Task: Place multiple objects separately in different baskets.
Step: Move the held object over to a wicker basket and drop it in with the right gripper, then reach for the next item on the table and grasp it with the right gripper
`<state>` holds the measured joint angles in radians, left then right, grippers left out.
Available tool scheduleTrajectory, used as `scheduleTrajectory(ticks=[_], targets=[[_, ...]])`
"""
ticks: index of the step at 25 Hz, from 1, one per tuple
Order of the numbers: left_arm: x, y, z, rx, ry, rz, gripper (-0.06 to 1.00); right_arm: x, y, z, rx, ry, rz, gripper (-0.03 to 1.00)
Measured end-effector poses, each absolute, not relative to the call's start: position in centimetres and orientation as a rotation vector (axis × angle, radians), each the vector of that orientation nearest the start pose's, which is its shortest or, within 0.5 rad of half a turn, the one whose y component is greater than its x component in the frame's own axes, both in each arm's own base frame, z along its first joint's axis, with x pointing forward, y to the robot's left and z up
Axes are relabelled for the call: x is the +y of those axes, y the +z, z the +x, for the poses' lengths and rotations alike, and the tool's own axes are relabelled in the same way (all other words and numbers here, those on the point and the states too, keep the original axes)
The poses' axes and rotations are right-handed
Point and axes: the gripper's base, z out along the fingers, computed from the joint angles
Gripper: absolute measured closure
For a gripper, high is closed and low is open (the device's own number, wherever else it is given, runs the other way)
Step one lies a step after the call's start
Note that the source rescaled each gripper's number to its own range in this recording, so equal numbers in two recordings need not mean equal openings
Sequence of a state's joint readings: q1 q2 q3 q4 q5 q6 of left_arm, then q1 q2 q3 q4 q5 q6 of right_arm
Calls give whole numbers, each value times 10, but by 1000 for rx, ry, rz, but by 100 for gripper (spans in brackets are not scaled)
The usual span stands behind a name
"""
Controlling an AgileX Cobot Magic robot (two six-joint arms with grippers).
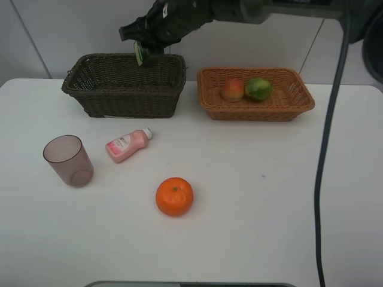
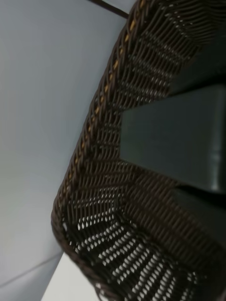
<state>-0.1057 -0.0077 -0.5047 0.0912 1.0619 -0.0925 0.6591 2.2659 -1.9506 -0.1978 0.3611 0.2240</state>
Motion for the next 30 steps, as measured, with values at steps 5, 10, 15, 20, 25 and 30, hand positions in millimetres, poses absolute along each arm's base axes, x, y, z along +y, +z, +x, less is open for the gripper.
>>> scheduleTrajectory(ticks=[5,10,15,20,25,30], targets=[[8,279,-6,2030,-16,9,2,323,200,438,2088,323,-625,97],[8,279,-6,2030,-16,9,2,322,185,443,2089,320,-625,97],[8,279,-6,2030,-16,9,2,322,184,444,2085,320,-626,97],[8,279,-6,2030,-16,9,2,321,185,445,2075,323,-621,74],[8,279,-6,2030,-16,9,2,321,186,446,2069,324,-621,31],[8,279,-6,2030,-16,9,2,316,196,442,2117,293,-624,24]])
